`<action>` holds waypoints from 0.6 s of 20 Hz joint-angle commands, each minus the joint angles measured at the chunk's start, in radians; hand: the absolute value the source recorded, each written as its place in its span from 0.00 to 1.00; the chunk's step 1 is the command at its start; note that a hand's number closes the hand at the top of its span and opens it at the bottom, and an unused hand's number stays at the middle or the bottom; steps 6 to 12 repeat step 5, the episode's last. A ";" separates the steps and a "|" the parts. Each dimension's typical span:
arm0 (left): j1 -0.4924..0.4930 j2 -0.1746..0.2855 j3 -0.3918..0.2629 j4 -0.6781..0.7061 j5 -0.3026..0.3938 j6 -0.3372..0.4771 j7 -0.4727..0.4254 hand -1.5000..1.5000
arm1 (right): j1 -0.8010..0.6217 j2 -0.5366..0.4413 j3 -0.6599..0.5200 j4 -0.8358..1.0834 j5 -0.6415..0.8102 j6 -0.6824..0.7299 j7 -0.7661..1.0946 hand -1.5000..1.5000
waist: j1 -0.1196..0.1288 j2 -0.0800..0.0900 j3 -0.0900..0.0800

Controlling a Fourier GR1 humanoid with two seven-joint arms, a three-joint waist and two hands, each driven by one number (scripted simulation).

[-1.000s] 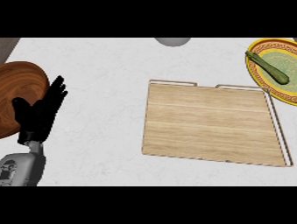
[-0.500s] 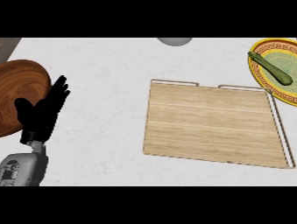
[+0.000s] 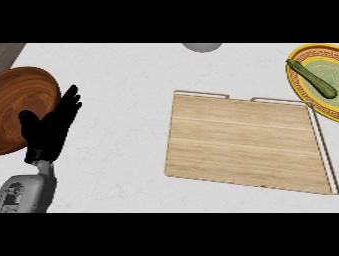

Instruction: Pick the squash from the tray and place it in the plate

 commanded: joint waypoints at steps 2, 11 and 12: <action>-0.002 0.013 0.017 0.030 0.007 -0.016 -0.028 0.50 | 0.045 -0.009 0.009 0.002 0.008 0.001 -0.034 0.00 | -0.006 0.000 0.000; 0.029 -0.015 -0.003 0.047 -0.019 0.004 -0.079 0.50 | 0.030 -0.059 0.007 0.008 0.010 0.012 0.008 0.00 | 0.000 0.004 0.000; 0.029 -0.015 -0.003 0.047 -0.019 0.004 -0.079 0.50 | 0.030 -0.059 0.007 0.008 0.010 0.012 0.008 0.00 | 0.000 0.004 0.000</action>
